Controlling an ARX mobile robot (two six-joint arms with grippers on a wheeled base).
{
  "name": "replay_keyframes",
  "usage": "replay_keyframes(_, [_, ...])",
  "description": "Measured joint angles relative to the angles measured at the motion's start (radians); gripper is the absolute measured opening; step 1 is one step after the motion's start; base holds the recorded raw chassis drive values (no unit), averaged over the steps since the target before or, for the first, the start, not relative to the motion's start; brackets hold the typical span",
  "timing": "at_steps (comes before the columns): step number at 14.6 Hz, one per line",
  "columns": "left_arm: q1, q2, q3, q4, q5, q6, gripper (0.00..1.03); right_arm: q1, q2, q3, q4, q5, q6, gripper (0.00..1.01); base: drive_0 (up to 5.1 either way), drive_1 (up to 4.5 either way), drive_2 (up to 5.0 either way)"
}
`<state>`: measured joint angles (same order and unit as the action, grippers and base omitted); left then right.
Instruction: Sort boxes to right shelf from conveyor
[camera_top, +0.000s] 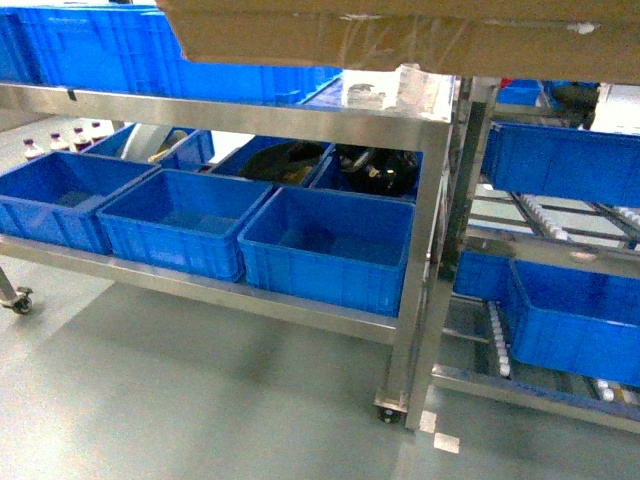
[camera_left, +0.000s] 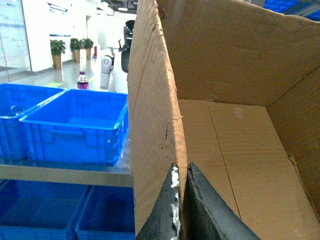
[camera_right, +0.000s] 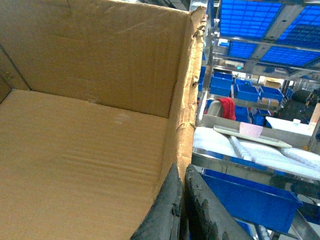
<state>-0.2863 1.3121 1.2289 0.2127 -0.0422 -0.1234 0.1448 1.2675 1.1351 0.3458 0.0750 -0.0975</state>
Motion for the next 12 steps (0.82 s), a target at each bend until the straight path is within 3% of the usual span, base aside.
replay_keyframes(11, [0.000, 0.003, 0.002, 0.000, 0.001, 0.000, 0.02, -0.001, 0.003, 0.000, -0.004, 0.000, 0.000, 0.02, 0.1, -3.78, 3.9])
replay_keyframes(12, [-0.003, 0.008, 0.002, -0.002, 0.005, 0.000, 0.02, -0.002, 0.002, 0.000, -0.004, 0.003, 0.000, 0.02, -1.0, -0.98, -1.0])
